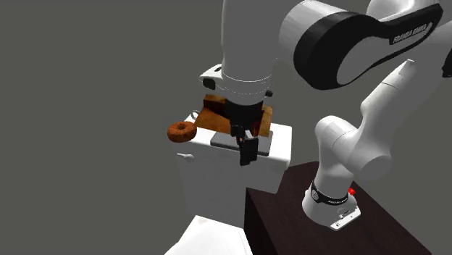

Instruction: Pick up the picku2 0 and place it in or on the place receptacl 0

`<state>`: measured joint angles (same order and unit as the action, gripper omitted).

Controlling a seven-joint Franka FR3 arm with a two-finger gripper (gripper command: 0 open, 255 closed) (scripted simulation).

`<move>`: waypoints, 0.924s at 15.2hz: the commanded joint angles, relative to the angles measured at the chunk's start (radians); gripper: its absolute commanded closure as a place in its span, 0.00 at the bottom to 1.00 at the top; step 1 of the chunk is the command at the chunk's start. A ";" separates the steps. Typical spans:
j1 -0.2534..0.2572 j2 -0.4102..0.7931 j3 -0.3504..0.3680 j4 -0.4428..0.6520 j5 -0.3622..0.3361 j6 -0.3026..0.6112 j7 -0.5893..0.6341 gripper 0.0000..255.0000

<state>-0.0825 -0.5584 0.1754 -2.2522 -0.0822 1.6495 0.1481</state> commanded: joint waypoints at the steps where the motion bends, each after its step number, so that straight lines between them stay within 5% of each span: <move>1: -0.028 0.074 0.026 0.014 -0.057 0.031 0.047 0.00; 14: -0.147 0.592 0.103 0.255 -0.484 0.012 0.403 0.00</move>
<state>-0.2258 -0.0155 0.2787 -2.0248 -0.5271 1.6701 0.5195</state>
